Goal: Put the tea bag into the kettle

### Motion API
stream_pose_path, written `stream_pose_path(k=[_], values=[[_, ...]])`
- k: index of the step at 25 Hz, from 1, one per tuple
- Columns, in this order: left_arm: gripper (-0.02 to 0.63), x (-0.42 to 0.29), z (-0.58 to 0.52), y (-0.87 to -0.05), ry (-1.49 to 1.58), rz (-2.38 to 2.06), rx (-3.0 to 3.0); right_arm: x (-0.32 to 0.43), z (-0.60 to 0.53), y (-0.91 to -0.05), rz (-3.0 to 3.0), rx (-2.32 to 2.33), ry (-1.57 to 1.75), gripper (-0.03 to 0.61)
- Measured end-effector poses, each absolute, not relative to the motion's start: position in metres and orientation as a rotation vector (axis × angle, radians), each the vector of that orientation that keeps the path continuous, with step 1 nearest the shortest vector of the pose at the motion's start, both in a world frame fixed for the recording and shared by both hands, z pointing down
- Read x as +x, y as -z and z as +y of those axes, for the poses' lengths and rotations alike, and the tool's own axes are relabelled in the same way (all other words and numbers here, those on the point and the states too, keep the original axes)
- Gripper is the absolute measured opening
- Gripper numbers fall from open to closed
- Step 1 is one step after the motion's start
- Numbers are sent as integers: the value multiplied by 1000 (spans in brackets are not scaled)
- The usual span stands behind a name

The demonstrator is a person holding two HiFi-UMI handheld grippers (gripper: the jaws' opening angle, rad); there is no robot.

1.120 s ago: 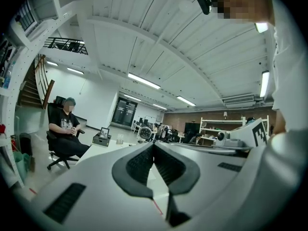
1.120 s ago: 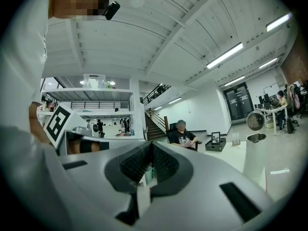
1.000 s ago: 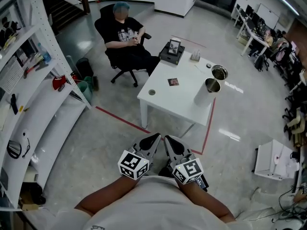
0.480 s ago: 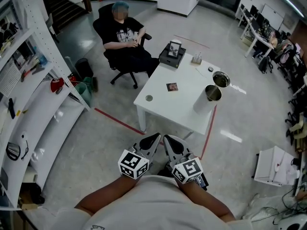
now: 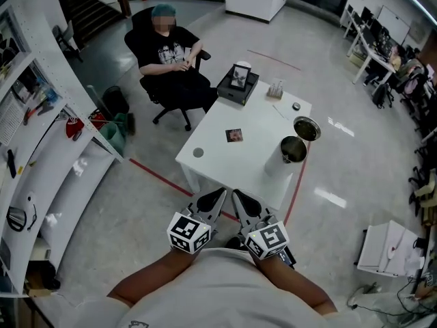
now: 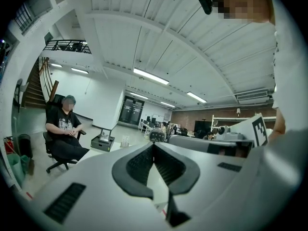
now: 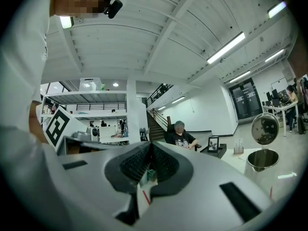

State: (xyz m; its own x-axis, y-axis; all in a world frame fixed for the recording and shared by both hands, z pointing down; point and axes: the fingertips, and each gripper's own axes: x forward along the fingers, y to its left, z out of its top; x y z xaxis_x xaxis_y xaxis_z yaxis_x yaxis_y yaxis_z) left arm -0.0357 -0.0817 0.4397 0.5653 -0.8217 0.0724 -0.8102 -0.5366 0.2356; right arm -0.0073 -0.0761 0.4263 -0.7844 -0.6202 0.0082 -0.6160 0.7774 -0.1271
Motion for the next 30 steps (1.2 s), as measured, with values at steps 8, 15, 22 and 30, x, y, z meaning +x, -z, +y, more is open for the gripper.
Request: stream_pose_path(k=[8, 15, 22, 30], values=[[11, 8, -129, -447, 50, -1358, 2550, 39, -132, -437, 2922, -1036, 254, 11], [11, 22, -169, -459, 38, -1322, 2518, 54, -164, -452, 2933, -1066, 322, 11], [11, 29, -224, -475, 14, -1209, 2554, 66, -213, -467, 2891, -1211, 350, 11], [11, 9, -311, -479, -14, -1129, 2579, 56, -288, -478, 2827, -1358, 396, 11]])
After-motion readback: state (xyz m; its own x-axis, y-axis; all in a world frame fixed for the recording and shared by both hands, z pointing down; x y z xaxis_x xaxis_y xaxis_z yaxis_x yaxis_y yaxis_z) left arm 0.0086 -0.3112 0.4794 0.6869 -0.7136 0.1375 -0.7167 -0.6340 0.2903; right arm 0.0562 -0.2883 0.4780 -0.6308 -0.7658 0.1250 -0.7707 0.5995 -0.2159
